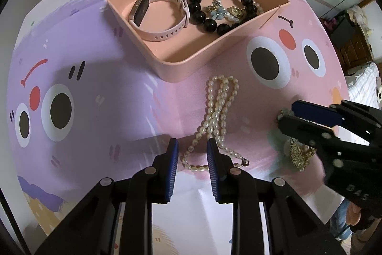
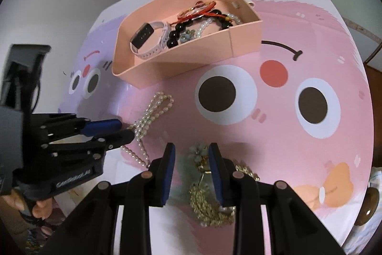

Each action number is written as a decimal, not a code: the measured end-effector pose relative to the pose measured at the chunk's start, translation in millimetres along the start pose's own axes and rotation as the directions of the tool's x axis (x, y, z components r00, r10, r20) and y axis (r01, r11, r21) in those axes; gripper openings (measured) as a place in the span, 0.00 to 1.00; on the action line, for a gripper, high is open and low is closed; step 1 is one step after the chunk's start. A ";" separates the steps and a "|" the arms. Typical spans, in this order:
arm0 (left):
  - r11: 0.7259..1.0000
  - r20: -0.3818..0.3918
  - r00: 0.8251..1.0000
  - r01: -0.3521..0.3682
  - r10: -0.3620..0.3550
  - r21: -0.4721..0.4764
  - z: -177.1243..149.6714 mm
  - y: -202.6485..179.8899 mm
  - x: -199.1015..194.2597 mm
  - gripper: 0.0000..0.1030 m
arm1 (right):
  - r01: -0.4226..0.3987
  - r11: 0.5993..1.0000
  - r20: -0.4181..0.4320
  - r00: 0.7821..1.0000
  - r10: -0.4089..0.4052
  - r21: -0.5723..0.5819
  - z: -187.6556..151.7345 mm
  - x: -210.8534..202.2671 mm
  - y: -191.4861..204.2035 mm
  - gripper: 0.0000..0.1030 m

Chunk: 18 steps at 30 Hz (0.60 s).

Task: Organize jewelry
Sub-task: 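Close the left tool on the pearl necklace while the right tool closes on the gold pendant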

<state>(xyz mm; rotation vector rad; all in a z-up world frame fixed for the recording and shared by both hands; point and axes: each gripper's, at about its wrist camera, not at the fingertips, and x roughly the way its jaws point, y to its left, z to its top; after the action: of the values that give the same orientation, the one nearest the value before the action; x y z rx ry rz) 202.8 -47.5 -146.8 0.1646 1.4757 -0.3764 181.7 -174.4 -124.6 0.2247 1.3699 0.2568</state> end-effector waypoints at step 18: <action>0.990 0.034 0.998 0.057 -0.053 -0.125 -9.3 27.8 -24.9 0.02 | 0.025 0.999 0.028 0.999 -0.024 -0.025 5.0 1.2 15.9 0.03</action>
<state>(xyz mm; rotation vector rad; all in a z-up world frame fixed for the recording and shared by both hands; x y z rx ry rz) 202.4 -14.9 -126.5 0.0169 1.4708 -0.3274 186.0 -159.0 -120.0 0.1898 1.3405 0.2491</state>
